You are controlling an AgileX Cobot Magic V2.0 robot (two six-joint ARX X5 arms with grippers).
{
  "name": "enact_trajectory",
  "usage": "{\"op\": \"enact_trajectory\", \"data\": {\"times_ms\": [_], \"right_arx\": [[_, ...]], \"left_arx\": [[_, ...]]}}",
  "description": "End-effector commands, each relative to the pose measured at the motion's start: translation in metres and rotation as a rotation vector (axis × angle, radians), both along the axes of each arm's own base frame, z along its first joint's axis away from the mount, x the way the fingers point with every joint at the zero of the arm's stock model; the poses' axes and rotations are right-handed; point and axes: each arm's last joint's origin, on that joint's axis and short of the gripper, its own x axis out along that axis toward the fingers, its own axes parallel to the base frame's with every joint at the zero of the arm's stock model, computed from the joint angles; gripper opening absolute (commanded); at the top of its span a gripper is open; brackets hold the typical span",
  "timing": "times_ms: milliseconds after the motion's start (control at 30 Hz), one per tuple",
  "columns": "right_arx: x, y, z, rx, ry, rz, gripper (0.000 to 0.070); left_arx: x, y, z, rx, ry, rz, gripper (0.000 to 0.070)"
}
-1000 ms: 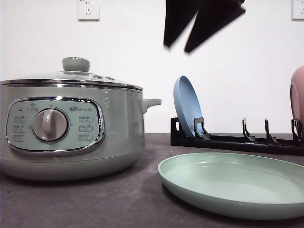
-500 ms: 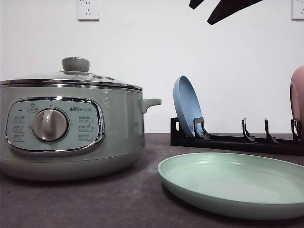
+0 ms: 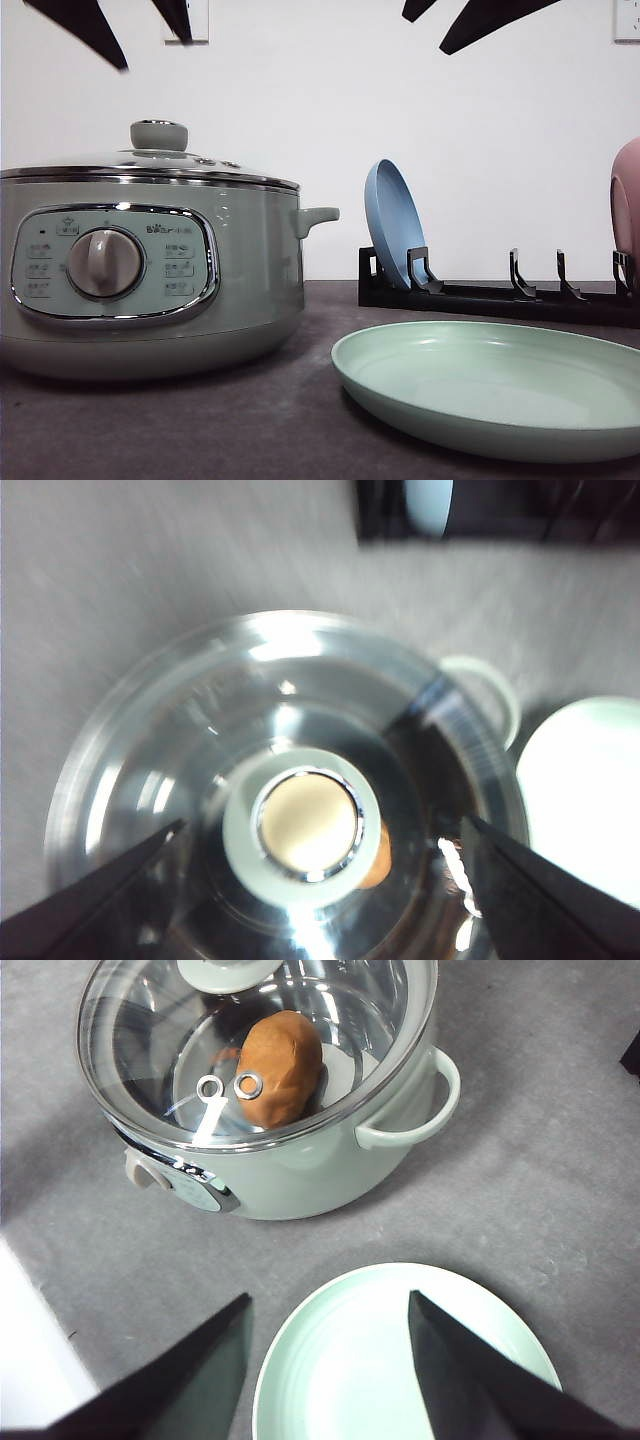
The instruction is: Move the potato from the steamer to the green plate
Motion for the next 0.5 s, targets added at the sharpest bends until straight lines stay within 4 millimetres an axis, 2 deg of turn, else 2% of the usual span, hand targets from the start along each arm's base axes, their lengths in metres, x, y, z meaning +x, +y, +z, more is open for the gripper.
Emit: {"op": "enact_trajectory", "data": {"times_ms": [0,200,467], "right_arx": [[0.001,0.003,0.004,0.007,-0.014,0.015,0.0307],[0.001,0.003,0.004,0.006,-0.015,0.015,0.0307],[0.001,0.003,0.004,0.001,-0.021,0.007,0.0306]], "left_arx": [[0.009,-0.006,-0.003,0.018,0.0,-0.022,0.0551],[0.027,-0.015,-0.025,0.05,0.067,-0.025,0.055],[0.036,-0.019,-0.04,0.106,0.113,-0.009,0.055]]}}
